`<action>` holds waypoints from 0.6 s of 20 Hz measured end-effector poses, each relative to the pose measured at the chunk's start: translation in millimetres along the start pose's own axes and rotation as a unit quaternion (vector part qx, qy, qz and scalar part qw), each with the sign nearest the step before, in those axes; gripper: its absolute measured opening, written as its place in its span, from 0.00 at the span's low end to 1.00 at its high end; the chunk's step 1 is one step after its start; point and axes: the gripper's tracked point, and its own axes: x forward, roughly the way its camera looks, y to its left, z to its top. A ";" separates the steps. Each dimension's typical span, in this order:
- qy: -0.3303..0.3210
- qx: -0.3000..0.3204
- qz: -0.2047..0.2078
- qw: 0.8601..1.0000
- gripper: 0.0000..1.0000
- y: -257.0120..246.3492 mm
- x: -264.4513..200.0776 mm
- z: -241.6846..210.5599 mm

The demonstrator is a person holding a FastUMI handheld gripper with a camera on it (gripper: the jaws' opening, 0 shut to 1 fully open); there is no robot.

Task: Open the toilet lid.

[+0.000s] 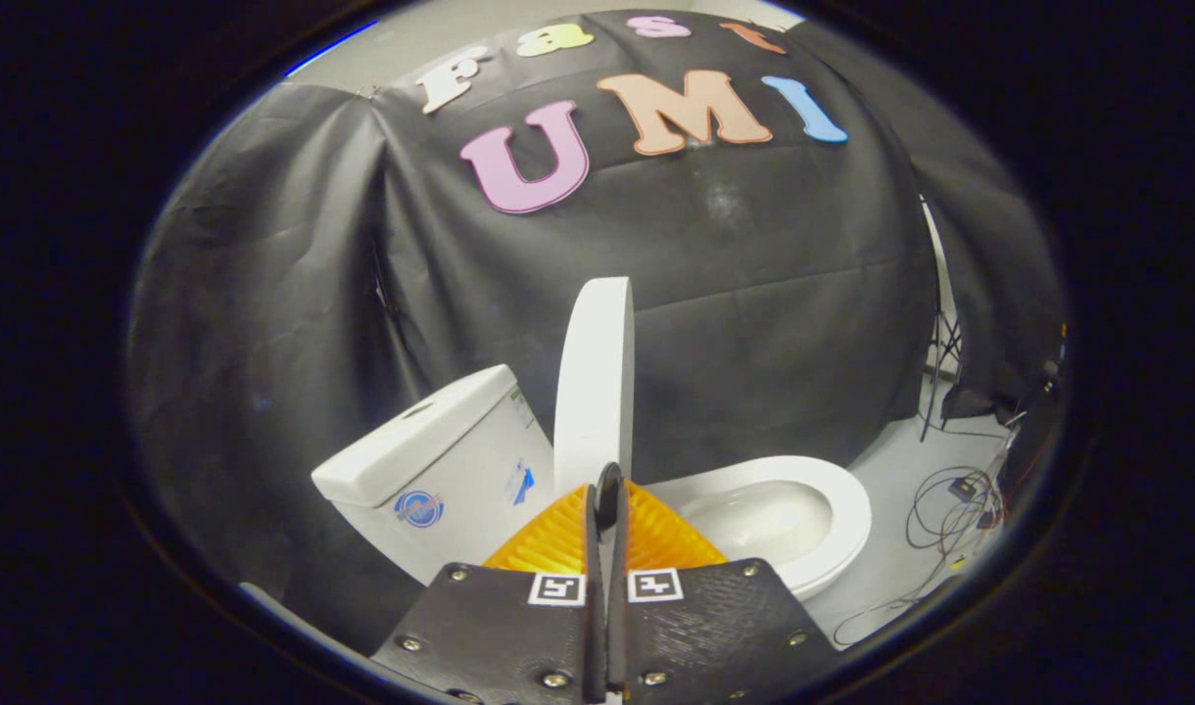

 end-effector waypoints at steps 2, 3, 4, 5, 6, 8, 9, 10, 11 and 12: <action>-0.002 -0.004 0.001 1.000 0.02 10.2 -0.1 -1.7; -0.003 -0.005 0.002 1.000 0.02 14.1 1.3 -2.7; -0.006 -0.008 -0.001 1.000 0.02 17.5 1.1 -2.9; -0.009 -0.014 -0.006 1.000 0.02 18.1 0.0 -2.1; -0.014 -0.023 -0.012 1.000 0.02 20.3 -0.5 -0.5; -0.020 -0.038 -0.023 0.999 0.02 18.5 -1.0 0.7; -0.021 -0.047 -0.027 0.998 0.02 19.0 -1.0 0.1; -0.025 -0.054 -0.029 0.998 0.02 19.8 -0.6 0.5; -0.028 -0.058 -0.028 0.998 0.02 19.8 -0.3 0.5; -0.031 -0.058 -0.026 0.997 0.02 19.8 -0.2 1.6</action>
